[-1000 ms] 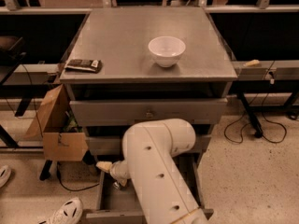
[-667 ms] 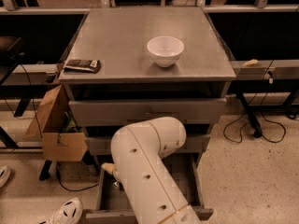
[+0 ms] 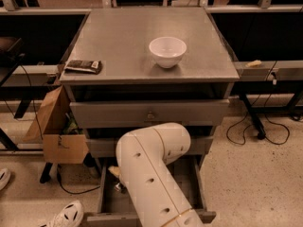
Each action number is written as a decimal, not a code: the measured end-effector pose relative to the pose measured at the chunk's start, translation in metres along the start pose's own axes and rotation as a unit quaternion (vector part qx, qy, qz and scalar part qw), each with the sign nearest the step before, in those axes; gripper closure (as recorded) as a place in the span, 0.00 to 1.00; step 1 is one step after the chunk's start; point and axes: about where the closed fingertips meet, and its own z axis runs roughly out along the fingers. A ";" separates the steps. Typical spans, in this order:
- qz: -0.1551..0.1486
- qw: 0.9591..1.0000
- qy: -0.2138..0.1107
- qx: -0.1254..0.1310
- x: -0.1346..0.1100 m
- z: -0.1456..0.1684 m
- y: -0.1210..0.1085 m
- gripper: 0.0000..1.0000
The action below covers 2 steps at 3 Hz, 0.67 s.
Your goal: Pick redbull can from bottom drawer and place on counter
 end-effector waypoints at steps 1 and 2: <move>0.003 0.999 0.006 -0.034 -0.005 -0.003 -0.007 0.00; -0.012 0.997 0.010 -0.080 -0.006 -0.020 -0.017 0.00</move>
Offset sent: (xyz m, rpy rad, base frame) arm -0.0225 -0.0529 0.0185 0.2238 -0.1622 0.0615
